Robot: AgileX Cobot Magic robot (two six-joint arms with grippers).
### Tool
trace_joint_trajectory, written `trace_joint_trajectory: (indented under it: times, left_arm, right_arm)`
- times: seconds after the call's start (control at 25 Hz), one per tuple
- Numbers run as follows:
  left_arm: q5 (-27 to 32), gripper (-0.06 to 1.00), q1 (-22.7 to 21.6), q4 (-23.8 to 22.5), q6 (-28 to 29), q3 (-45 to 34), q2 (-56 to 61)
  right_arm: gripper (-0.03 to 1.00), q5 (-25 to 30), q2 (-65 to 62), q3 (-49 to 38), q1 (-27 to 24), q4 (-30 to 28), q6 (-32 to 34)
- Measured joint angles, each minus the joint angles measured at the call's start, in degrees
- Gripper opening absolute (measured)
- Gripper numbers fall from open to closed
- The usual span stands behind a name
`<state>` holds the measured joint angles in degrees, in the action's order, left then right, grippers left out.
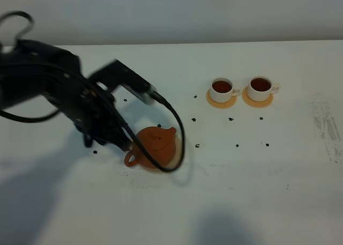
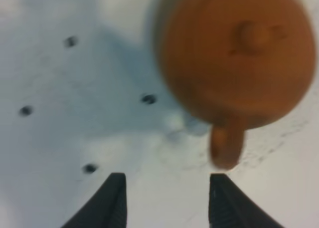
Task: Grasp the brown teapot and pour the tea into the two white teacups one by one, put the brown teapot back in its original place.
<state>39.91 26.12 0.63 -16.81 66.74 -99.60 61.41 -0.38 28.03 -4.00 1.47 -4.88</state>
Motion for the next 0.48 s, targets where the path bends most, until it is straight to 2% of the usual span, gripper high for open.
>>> trace_joint_trajectory:
  times: [0.32, 0.48]
  left_arm:
    - [5.22, 0.37, -9.86, -1.75, 2.47, 0.0, 8.34]
    - [16.16, 0.37, -17.55, -2.03, 3.03, 0.0, 14.24]
  right_arm:
    - [0.51, 0.0, 0.0, 0.0, 0.0, 0.0, 0.0]
    - [0.51, 0.0, 0.0, 0.0, 0.0, 0.0, 0.0]
